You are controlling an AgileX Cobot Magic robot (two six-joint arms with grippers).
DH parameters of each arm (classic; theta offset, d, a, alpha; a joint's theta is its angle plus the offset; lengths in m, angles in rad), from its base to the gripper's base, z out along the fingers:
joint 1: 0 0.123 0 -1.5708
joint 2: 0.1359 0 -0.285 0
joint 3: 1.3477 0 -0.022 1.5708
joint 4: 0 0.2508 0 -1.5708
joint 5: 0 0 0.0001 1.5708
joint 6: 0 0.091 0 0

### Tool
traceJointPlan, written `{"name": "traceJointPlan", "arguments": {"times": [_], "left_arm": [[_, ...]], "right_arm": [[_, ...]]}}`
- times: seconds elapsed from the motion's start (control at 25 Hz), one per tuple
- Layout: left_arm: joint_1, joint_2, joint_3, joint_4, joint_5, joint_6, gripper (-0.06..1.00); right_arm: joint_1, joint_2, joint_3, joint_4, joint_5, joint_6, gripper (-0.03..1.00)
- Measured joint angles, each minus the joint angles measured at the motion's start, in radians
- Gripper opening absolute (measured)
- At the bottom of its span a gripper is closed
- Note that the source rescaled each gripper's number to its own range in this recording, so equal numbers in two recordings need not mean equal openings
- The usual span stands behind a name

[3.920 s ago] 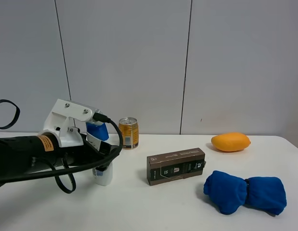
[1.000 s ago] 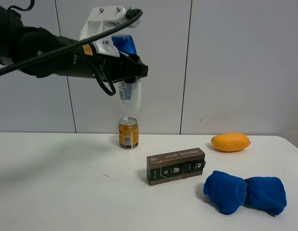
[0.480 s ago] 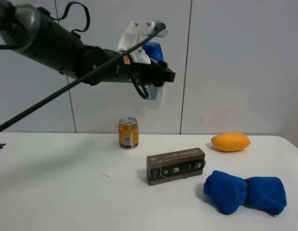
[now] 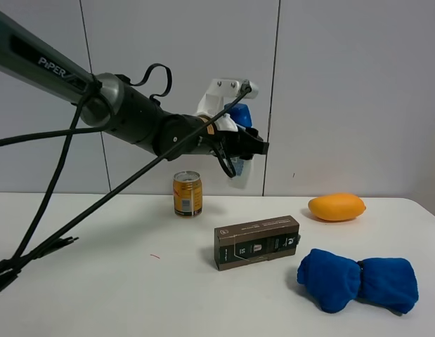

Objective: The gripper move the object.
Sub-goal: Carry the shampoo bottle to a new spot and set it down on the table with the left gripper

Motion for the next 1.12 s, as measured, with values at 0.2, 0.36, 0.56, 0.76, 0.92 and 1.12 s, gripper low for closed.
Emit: {"name": "traceJointPlan", "arguments": {"times": [0.2, 0.36, 0.56, 0.76, 0.92, 1.12], "left_arm": [[0.000, 0.068, -0.021, 0.002, 0.008, -0.001, 0.00], [-0.005, 0.106, -0.023, 0.001, 0.008, -0.004, 0.00], [-0.018, 0.145, -0.023, -0.007, -0.036, -0.007, 0.00], [-0.030, 0.158, -0.024, -0.015, -0.074, -0.013, 0.00], [-0.030, 0.158, -0.024, -0.016, -0.078, -0.015, 0.00], [-0.030, 0.158, -0.024, -0.017, -0.083, -0.015, 0.00]], "right_arm": [[0.000, 0.000, 0.000, 0.000, 0.000, 0.000, 1.00], [0.000, 0.000, 0.000, 0.000, 0.000, 0.000, 1.00], [0.000, 0.000, 0.000, 0.000, 0.000, 0.000, 1.00], [0.000, 0.000, 0.000, 0.000, 0.000, 0.000, 1.00], [0.000, 0.000, 0.000, 0.000, 0.000, 0.000, 1.00], [0.000, 0.000, 0.000, 0.000, 0.000, 0.000, 1.00]]}}
